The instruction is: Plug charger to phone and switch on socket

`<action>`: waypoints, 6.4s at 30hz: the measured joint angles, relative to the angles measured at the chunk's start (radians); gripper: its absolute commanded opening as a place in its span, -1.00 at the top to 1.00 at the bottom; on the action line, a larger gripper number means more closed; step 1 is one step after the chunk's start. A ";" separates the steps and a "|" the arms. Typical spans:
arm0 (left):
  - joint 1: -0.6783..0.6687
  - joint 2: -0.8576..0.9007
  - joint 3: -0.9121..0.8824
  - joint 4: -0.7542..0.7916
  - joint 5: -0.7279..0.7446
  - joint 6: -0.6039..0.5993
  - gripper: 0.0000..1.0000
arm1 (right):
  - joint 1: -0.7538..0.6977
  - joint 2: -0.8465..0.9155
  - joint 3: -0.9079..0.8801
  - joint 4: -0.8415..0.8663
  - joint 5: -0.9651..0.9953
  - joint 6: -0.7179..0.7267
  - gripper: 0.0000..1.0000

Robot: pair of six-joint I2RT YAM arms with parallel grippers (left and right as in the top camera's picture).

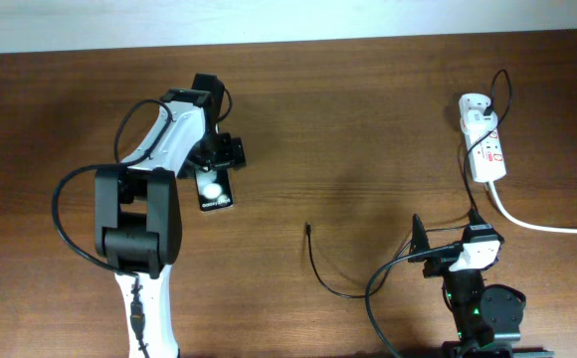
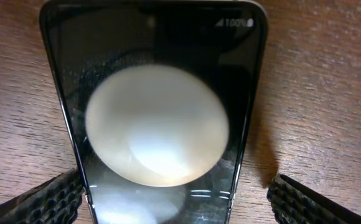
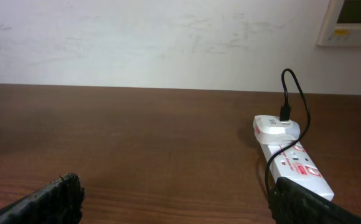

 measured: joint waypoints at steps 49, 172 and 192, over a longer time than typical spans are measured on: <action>-0.003 0.000 -0.012 0.006 0.011 0.011 1.00 | 0.000 0.000 0.000 0.000 0.000 0.000 -0.98; 0.077 0.007 0.119 0.639 1.292 -0.675 1.00 | 0.129 1.247 0.882 0.044 -0.457 0.013 -0.97; -0.185 0.008 0.119 0.920 1.114 -1.131 1.00 | 0.129 1.314 0.883 0.091 -0.481 0.103 -0.99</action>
